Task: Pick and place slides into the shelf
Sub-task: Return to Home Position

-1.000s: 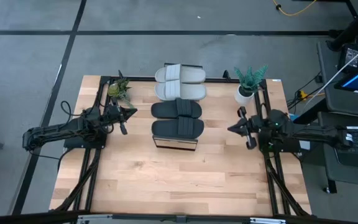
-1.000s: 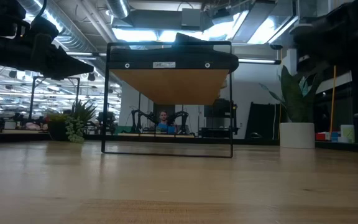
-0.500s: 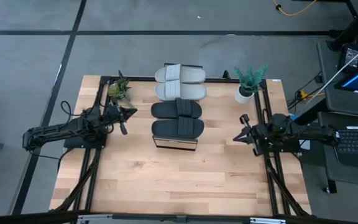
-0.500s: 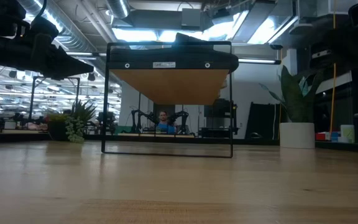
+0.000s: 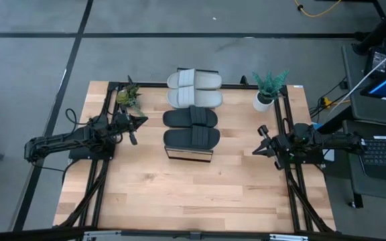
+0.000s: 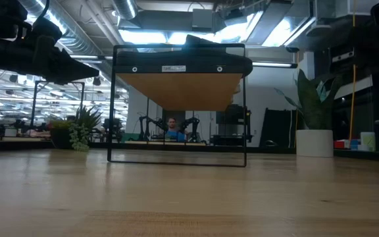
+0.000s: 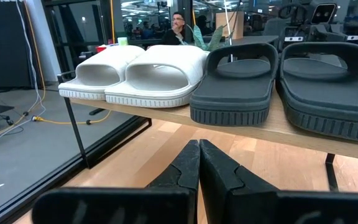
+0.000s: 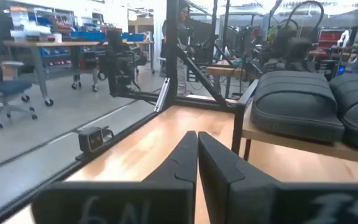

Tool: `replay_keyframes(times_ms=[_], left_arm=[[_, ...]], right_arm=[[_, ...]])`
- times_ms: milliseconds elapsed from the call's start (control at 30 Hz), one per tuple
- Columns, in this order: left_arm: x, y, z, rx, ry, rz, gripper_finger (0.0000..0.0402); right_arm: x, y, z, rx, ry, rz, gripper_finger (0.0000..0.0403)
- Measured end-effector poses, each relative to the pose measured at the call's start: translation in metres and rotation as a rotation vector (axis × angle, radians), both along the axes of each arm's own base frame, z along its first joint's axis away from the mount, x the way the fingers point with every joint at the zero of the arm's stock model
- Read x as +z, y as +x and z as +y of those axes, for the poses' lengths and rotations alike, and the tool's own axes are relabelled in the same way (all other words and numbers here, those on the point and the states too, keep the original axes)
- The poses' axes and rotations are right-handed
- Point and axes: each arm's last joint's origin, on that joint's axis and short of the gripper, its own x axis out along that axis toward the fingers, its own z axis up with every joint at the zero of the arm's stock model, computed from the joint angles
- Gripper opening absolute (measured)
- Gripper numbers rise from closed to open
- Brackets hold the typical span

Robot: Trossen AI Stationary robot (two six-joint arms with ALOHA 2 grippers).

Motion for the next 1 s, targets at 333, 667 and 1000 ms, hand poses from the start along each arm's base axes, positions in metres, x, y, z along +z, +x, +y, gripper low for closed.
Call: replay_keyframes(times_ms=[333, 667, 1000], left_arm=[[0.0, 0.0, 0.0, 0.0, 0.0, 0.0, 0.0004], [0.0, 0.0, 0.0, 0.0, 0.0, 0.0, 0.0004], [0.0, 0.0, 0.0, 0.0, 0.0, 0.0, 0.0004]], right_arm=[[0.0, 0.0, 0.0, 0.001, 0.023, 0.009, 0.0017], [0.0001, 0.0, 0.0, 0.001, 0.023, 0.008, 0.0017], [0.0001, 0.0, 0.0, 0.001, 0.023, 0.008, 0.0017]])
